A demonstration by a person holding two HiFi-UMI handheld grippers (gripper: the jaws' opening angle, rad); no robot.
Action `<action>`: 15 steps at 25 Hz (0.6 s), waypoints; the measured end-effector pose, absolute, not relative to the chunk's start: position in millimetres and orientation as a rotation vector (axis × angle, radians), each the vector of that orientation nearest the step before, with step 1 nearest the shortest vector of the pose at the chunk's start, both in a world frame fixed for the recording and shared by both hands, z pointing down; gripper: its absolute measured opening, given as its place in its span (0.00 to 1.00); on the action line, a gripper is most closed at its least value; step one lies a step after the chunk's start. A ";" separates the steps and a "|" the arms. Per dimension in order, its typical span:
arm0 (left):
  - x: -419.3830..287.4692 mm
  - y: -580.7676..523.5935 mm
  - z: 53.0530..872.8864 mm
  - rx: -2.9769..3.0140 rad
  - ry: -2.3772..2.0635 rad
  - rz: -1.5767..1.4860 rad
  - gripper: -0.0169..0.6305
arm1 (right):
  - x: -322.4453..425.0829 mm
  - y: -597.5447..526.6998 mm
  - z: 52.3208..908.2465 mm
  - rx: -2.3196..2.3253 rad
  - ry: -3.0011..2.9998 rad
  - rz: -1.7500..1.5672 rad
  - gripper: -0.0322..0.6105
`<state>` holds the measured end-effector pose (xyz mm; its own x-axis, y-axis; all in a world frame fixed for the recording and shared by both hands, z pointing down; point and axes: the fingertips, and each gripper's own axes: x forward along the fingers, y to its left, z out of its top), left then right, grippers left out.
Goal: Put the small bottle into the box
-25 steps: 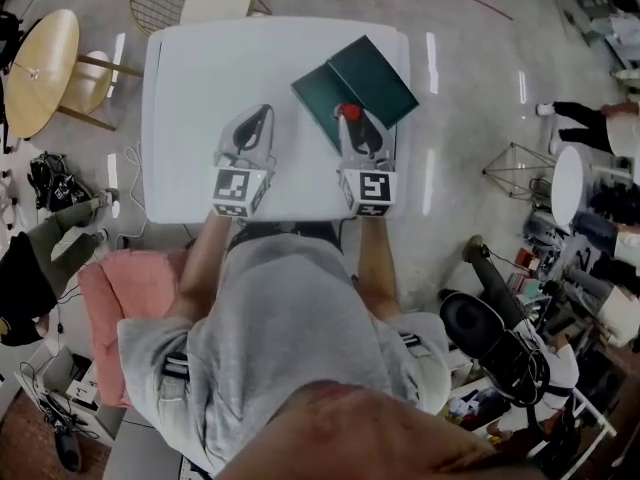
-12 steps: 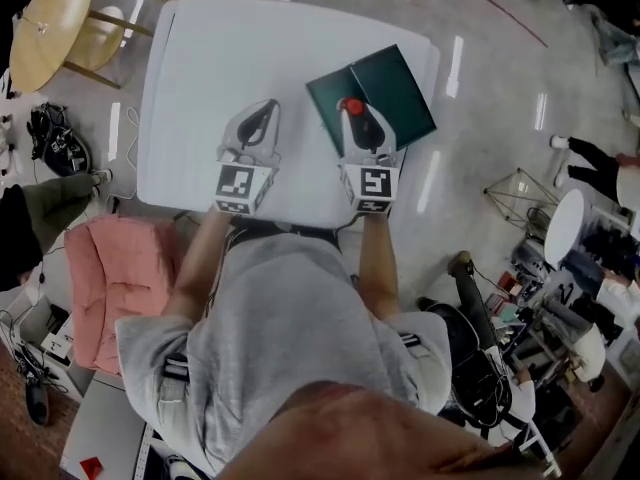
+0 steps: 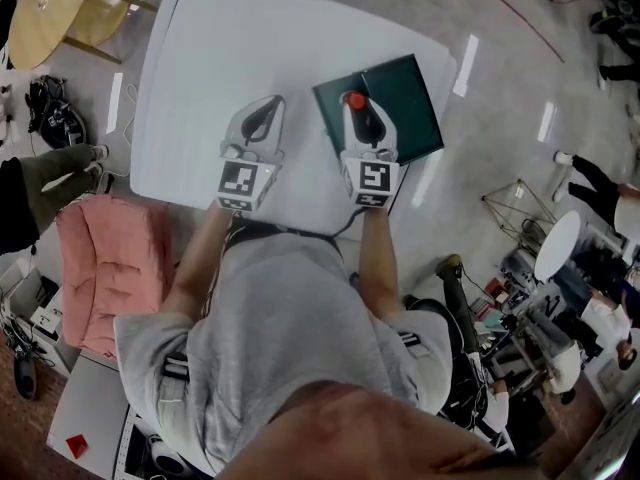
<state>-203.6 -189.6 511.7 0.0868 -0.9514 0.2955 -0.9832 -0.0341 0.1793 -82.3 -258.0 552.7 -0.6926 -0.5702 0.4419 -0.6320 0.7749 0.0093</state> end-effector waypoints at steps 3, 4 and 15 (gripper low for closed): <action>-203.6 -192.8 519.8 2.024 -1.911 0.141 0.05 | -84.0 -261.8 562.0 0.897 -2.537 0.208 0.26; -202.8 -194.2 522.3 2.021 -1.909 0.142 0.05 | -83.6 -263.6 565.5 0.896 -2.534 0.212 0.26; -204.0 -199.6 545.4 1.978 -1.880 0.178 0.05 | -88.8 -278.7 584.9 0.885 -2.518 0.235 0.26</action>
<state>-204.0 -199.6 545.4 0.0855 -0.9281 0.3624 -0.9797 -0.0121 0.2002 -88.8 -278.7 584.9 -0.6881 -0.5492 0.4742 -0.6274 0.7787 -0.0085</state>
